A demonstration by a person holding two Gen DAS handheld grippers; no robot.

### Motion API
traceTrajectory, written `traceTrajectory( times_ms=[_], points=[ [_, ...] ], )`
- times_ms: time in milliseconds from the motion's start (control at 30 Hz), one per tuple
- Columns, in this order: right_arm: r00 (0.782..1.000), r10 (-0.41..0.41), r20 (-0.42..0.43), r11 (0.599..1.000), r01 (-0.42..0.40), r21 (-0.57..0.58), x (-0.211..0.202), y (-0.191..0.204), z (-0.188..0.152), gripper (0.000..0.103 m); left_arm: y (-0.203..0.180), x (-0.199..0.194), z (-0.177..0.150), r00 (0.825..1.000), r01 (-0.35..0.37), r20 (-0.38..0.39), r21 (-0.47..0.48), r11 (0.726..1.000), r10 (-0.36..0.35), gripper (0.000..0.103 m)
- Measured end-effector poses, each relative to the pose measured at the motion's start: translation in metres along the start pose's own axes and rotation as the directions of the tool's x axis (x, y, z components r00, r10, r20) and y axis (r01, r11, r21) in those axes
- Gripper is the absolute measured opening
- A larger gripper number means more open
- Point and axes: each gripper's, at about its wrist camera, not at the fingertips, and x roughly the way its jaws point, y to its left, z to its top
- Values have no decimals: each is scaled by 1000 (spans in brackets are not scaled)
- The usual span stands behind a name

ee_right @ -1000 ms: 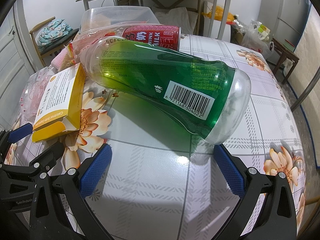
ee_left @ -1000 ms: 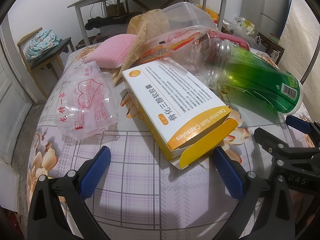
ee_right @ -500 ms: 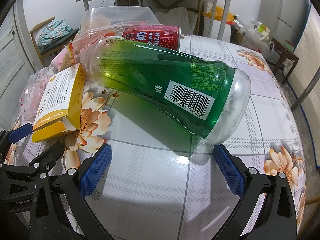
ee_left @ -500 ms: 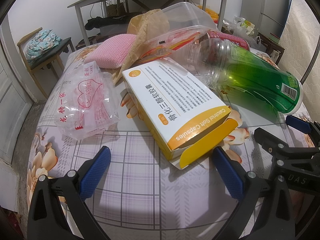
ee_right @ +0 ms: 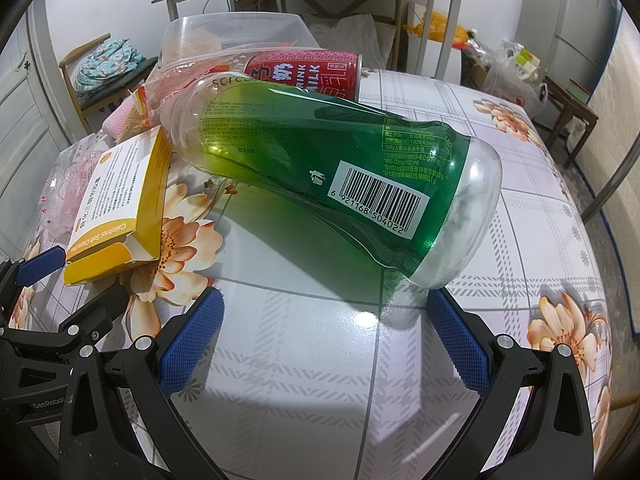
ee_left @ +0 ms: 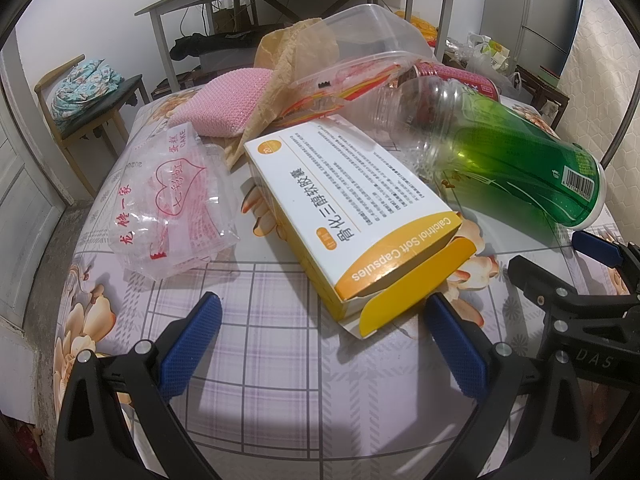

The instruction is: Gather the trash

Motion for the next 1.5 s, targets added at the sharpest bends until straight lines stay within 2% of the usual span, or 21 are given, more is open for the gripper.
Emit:
traceTrajectory(
  times_ms=[1500],
  points=[
    [1000,2,0,1000,-2,-4,0,-3,-1,97,0,0,0,1000,0,0,0,1000,0,99]
  ],
)
